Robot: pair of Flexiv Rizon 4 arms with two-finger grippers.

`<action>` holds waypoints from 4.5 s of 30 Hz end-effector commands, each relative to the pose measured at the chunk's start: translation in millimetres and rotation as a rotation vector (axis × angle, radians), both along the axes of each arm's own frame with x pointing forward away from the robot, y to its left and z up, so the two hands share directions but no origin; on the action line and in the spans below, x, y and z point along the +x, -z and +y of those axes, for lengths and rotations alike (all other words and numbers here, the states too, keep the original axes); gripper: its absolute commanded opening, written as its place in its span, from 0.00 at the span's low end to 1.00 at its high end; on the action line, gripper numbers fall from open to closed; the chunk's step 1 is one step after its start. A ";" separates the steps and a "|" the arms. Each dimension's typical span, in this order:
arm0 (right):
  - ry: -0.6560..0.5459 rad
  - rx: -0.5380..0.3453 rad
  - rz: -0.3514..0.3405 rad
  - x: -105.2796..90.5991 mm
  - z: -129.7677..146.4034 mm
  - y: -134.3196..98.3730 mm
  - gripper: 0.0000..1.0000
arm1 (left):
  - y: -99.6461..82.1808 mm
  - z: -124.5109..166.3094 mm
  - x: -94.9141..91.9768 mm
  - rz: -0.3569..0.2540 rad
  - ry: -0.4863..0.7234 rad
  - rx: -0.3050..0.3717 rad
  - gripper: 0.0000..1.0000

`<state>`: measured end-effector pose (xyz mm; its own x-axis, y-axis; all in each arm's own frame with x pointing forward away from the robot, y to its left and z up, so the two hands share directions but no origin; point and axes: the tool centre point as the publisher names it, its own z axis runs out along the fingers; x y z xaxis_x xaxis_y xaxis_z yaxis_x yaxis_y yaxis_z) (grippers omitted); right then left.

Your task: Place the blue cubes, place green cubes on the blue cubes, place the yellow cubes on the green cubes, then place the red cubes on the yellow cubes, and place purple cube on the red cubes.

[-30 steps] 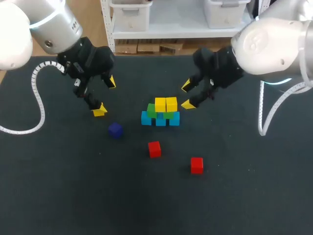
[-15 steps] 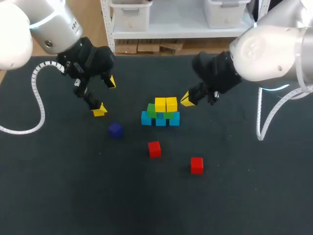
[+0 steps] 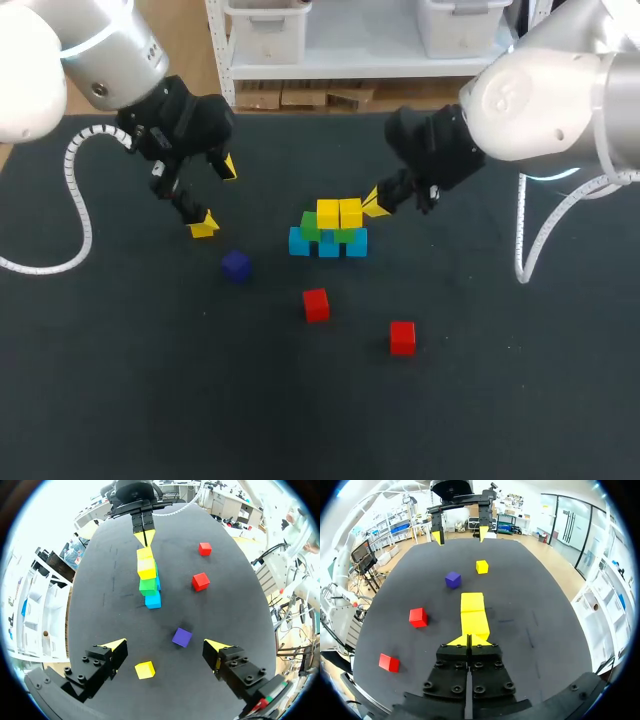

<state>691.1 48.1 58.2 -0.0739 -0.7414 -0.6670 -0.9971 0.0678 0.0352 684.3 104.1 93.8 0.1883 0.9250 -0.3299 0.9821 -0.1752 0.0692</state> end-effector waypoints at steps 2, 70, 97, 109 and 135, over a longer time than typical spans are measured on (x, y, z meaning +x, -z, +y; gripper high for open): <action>-0.005 0.004 0.003 0.3 1.1 0.8 0.00 | 0.6 1.3 -0.9 -0.003 0.002 -0.003 1.00; 0.060 0.129 0.036 -17.0 -63.4 -9.5 1.00 | 1.4 15.6 11.6 -0.025 0.033 0.023 1.00; 0.060 0.129 0.036 -17.0 -63.4 -9.5 1.00 | 57.1 42.3 48.6 -0.003 -0.205 0.076 1.00; 0.060 0.129 0.036 -17.0 -63.4 -9.5 1.00 | 80.2 53.2 52.3 0.011 -0.276 0.093 1.00; 0.060 0.129 0.036 -17.0 -63.4 -9.5 1.00 | 100.2 56.0 55.6 0.049 -0.278 0.089 0.39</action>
<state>673.9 -15.1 68.1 -0.1426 -0.6446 -0.7511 -0.9891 0.1209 0.0841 736.7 161.0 -3.7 -0.0926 0.9645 -0.2474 0.9946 0.1012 0.0226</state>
